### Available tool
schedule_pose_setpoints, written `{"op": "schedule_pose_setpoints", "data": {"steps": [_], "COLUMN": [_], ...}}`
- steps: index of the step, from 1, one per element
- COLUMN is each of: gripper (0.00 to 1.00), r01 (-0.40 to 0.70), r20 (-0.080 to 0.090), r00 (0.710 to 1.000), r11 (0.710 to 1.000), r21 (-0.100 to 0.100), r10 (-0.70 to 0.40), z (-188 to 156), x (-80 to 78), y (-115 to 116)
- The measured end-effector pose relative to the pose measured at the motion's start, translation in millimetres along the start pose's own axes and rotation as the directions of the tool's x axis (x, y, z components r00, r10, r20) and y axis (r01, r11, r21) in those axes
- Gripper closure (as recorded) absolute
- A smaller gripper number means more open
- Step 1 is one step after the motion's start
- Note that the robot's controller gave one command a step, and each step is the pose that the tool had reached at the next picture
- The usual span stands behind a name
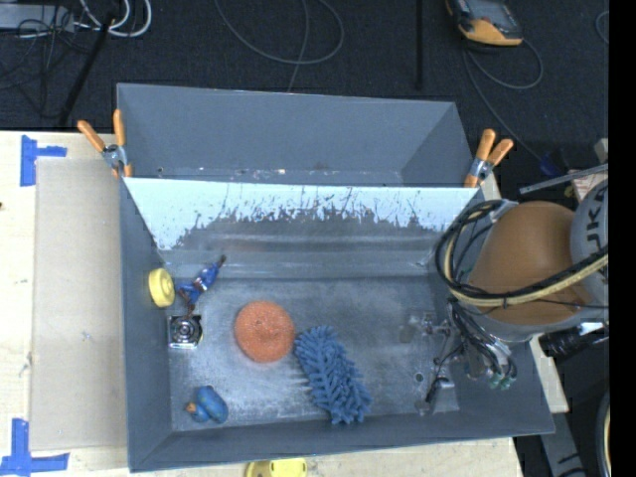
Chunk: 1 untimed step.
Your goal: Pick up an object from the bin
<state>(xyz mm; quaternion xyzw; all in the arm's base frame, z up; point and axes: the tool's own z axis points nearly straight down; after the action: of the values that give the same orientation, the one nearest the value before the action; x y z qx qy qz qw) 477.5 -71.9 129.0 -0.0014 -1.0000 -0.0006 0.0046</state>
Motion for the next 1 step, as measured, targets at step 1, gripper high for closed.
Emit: {"op": "schedule_pose_setpoints", "data": {"steps": [1], "gripper": [0.00], "r01": [0.002], "r20": [0.007], "r00": [1.000], "r11": [1.000], "r21": [0.001], "r10": [-0.003], "z": [-3.9], "x": [-1.9], "y": [0.1]}}
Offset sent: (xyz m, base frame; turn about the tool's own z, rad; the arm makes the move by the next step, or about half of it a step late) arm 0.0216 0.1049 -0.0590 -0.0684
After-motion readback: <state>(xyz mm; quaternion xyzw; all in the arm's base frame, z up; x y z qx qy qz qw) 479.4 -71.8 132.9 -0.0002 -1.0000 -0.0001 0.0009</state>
